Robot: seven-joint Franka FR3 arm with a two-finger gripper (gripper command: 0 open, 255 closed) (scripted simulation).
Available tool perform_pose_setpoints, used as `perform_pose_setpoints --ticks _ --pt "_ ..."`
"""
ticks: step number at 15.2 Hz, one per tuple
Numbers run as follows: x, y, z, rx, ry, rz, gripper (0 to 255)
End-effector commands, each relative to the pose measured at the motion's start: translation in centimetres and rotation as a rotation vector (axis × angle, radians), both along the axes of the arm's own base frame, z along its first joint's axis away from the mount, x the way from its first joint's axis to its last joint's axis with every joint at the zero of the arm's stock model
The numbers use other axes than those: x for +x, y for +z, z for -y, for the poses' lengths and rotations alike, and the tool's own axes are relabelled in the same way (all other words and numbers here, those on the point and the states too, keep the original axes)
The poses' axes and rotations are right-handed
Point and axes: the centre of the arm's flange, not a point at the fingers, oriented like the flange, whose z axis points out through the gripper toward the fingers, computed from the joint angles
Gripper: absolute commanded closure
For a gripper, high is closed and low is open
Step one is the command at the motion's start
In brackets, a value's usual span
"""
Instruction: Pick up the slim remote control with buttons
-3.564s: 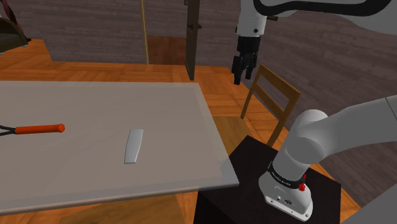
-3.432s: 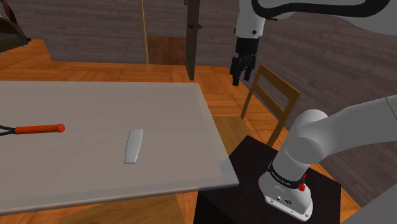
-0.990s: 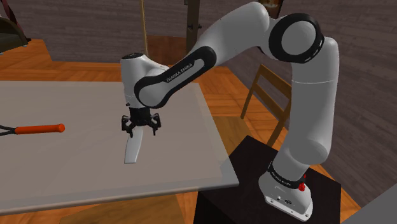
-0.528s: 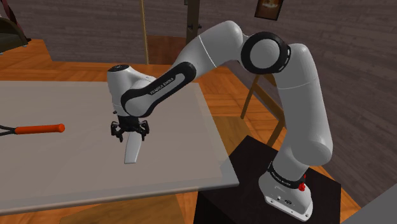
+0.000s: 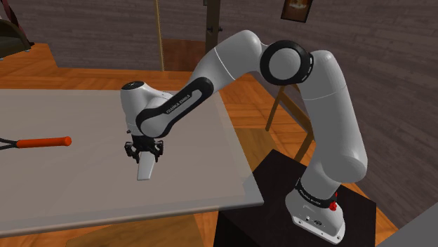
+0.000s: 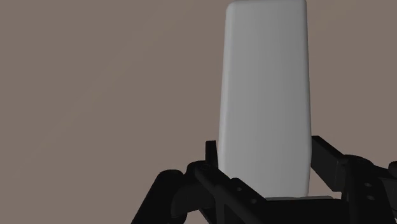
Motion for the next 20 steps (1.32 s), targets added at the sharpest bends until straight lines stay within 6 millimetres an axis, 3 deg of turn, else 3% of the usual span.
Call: perform_pose_setpoints --ticks 1,9,20 --pt "0.0 -0.1 0.0 0.0 0.0 0.0 255" --pt "0.0 -0.1 0.0 0.0 0.0 0.0 255" --pt "0.0 5.7 0.0 0.0 0.0 0.0 255"
